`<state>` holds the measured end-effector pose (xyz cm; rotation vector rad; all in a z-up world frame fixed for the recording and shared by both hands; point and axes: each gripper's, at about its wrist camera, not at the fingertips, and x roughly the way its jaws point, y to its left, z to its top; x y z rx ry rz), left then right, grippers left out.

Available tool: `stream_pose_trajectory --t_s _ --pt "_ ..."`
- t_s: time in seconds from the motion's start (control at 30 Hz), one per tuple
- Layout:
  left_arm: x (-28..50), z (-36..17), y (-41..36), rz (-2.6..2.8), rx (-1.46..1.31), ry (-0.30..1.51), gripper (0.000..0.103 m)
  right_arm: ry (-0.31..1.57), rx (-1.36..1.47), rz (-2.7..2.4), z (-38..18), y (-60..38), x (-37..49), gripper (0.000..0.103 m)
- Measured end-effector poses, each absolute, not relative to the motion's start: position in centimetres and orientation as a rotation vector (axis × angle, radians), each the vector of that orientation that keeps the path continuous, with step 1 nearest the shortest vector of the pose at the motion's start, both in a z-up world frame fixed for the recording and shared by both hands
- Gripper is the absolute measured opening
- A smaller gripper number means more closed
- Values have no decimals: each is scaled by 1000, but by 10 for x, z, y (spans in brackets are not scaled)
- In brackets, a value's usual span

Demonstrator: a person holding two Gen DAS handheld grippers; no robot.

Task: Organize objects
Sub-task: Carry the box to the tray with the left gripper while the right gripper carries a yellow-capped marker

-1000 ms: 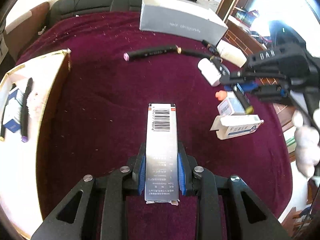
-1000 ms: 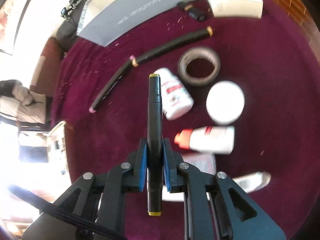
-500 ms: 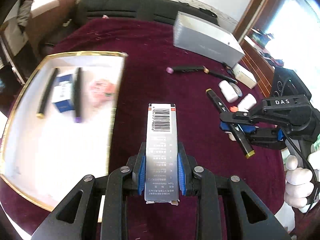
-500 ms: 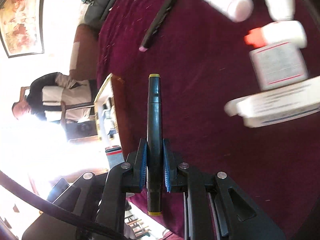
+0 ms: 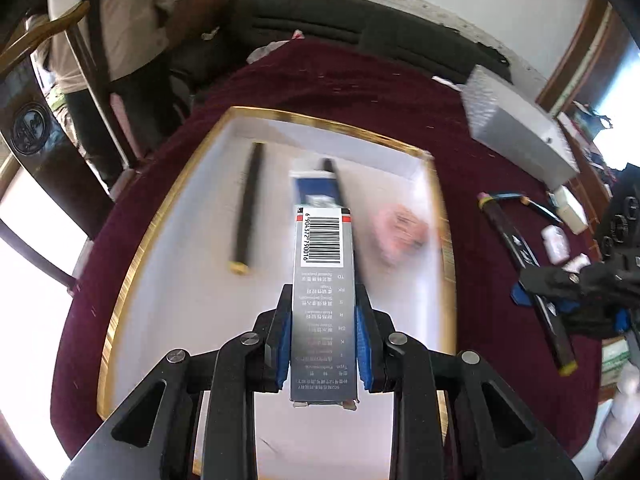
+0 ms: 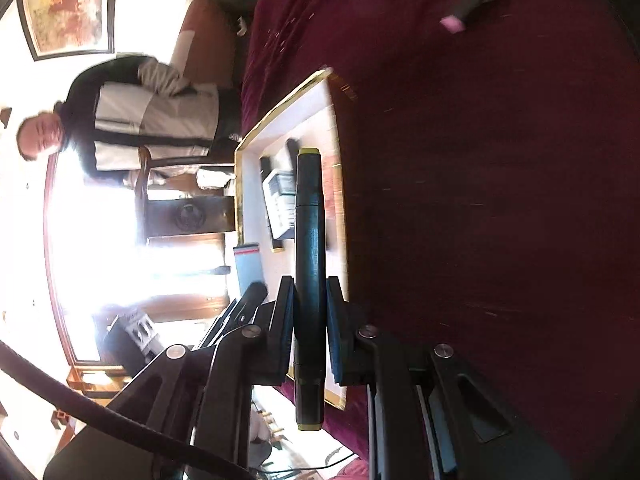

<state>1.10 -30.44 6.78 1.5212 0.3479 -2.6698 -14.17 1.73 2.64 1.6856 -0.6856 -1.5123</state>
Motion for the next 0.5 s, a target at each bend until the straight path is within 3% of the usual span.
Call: stream_pose_trajectory --t_s 0.5 --pt "-68 21 -356 -2648 1671 358 23 -486 1809 -1639 -10 -107 -159 13"
